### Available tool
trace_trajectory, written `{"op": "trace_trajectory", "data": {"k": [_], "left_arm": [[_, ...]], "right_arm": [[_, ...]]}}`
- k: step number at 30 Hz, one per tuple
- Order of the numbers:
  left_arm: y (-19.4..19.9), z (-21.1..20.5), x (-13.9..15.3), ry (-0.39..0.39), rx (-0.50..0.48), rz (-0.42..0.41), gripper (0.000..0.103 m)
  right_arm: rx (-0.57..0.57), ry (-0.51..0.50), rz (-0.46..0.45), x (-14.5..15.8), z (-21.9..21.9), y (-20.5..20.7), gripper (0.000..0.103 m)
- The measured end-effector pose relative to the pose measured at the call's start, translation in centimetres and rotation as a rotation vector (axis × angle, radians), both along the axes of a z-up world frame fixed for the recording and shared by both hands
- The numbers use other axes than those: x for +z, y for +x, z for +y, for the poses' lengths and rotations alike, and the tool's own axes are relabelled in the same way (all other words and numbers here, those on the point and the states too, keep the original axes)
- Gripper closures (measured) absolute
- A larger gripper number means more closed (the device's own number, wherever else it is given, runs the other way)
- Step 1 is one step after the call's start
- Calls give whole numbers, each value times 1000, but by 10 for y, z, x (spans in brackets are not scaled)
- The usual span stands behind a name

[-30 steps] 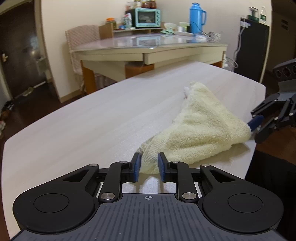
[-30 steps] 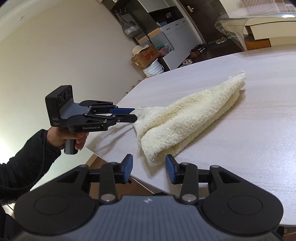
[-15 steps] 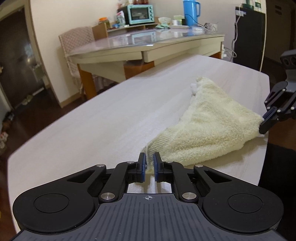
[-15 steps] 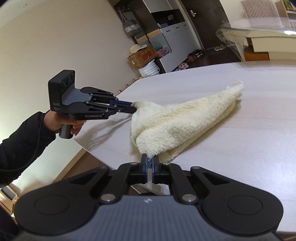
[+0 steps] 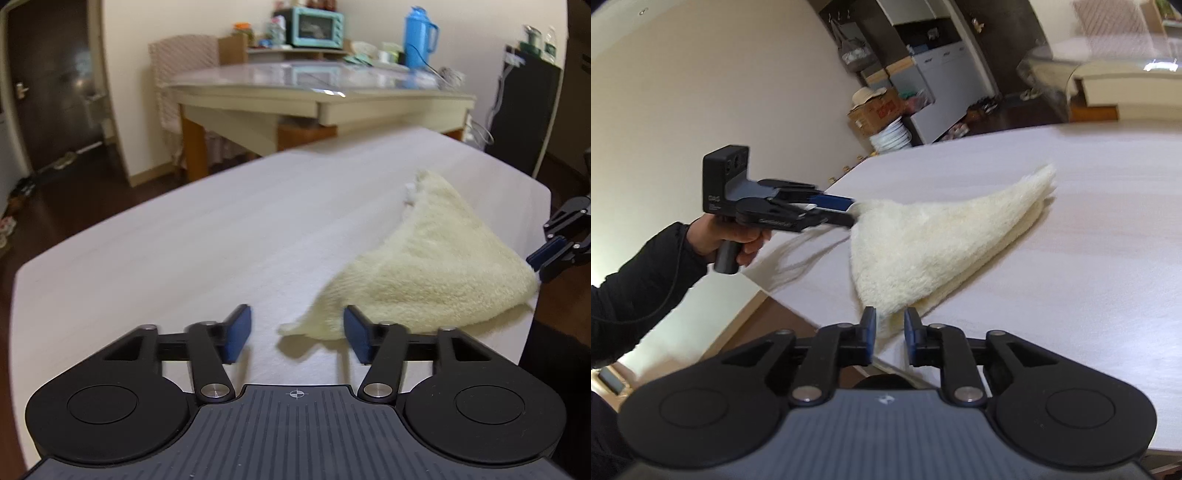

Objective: Fold towel

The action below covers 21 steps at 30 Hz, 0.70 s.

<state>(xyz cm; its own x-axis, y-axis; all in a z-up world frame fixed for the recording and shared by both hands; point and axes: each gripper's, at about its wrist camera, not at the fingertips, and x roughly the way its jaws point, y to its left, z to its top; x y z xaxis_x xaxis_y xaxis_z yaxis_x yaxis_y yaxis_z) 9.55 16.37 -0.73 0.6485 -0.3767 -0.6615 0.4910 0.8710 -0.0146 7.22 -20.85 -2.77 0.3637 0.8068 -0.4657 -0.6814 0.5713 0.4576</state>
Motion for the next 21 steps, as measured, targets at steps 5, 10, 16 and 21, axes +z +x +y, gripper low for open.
{"op": "trace_trajectory", "data": {"k": [5, 10, 16, 21], "left_arm": [[-4, -13, 14, -61, 40, -45, 42], [8, -47, 0, 18, 9, -25, 43], [13, -53, -13, 64, 34, -2, 40], [10, -56, -12, 87, 54, 0, 38]], "right_arm": [[-39, 49, -53, 9, 2, 7, 69], [38, 7, -92, 5, 30, 13, 70], [23, -36, -61, -6, 24, 32, 70], [-37, -46, -102, 9, 15, 48, 54]]}}
